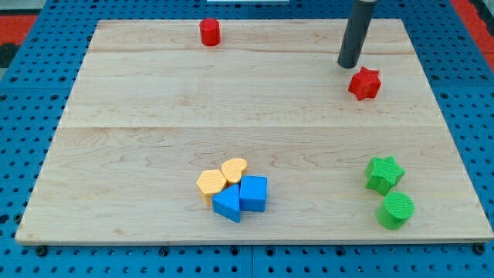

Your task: Push the red star top left to green star

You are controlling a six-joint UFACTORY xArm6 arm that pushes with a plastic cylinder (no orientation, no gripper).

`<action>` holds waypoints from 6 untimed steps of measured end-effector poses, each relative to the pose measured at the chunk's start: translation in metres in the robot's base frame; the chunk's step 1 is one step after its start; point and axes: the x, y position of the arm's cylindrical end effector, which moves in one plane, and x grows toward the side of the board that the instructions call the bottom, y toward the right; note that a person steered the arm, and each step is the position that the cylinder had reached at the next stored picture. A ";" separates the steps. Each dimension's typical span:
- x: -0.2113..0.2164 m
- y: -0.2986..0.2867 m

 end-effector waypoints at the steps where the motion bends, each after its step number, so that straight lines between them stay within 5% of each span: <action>1: 0.058 -0.017; 2: 0.140 -0.036; 4: 0.027 -0.009; 5: 0.069 0.047; 6: 0.135 -0.009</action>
